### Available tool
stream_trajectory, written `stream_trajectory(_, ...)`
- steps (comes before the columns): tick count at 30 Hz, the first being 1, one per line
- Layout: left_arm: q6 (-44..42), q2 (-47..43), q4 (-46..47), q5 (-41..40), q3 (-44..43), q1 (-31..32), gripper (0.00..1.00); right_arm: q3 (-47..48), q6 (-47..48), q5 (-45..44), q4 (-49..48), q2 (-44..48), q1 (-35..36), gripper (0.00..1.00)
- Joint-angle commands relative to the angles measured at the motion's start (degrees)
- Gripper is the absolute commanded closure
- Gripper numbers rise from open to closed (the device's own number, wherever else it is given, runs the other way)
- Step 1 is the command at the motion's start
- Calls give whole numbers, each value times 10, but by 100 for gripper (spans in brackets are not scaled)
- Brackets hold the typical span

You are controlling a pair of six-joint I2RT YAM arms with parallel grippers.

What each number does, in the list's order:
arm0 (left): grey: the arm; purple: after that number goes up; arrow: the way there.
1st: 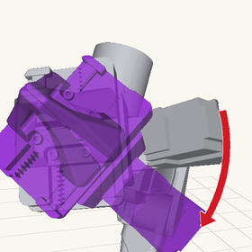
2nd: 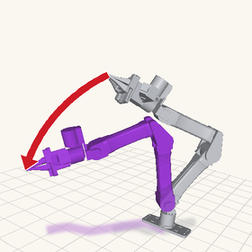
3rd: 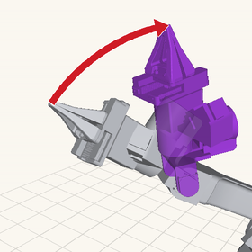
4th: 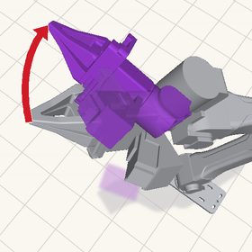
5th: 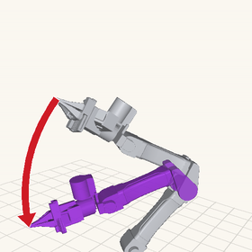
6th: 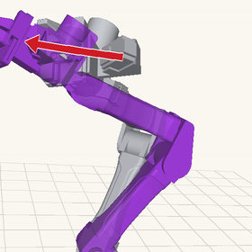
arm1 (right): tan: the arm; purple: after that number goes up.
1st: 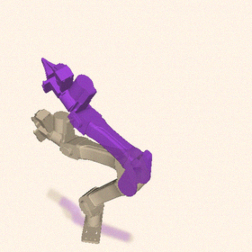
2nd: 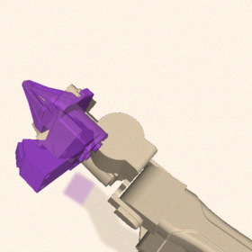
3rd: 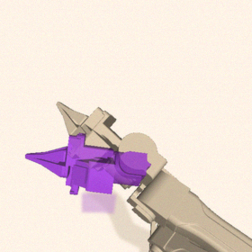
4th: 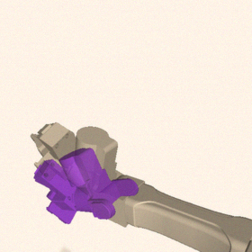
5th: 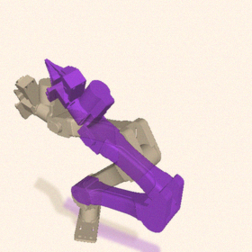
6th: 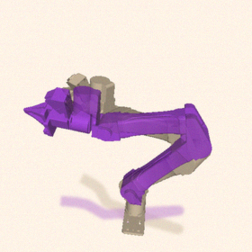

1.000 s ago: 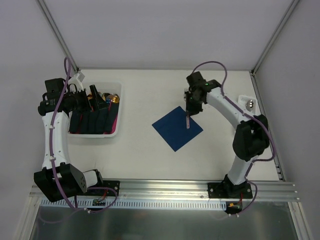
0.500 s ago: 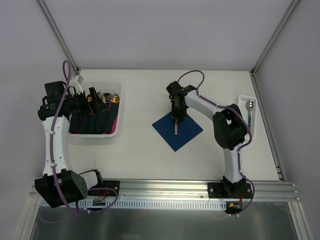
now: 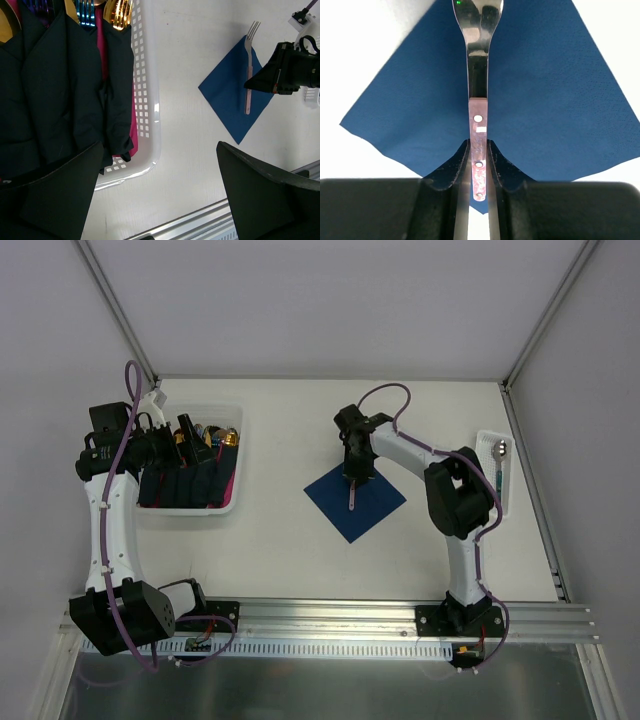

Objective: Place the utensils on the paper napkin and roll it up

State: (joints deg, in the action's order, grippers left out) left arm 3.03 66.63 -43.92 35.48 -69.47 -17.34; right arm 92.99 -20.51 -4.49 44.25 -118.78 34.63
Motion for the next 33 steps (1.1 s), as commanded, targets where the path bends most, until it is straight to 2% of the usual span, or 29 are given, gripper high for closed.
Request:
stream_trajectory(1,3,-11,2,-4,-1,-4,1,-5,-11,0,-11,-3,-8,100)
stream_trajectory(18,4,5,3,-2,-10,-4,1,-41,-24,27,-53,-30,-12,100)
stream_trajectory(19,3,5,2,-2,-10,-4,1,-44,-25,28,-53,-29,-12,97)
stream_trajectory(21,4,6,2,-2,-9,-4,1,-47,-27,29,-55,-29,-11,85)
stream_trajectory(24,3,8,3,-2,-10,-4,1,-54,-30,31,-56,-25,-12,77)
stream_trajectory(33,4,7,2,2,-14,-4,1,-65,-16,35,-56,-18,-12,65)
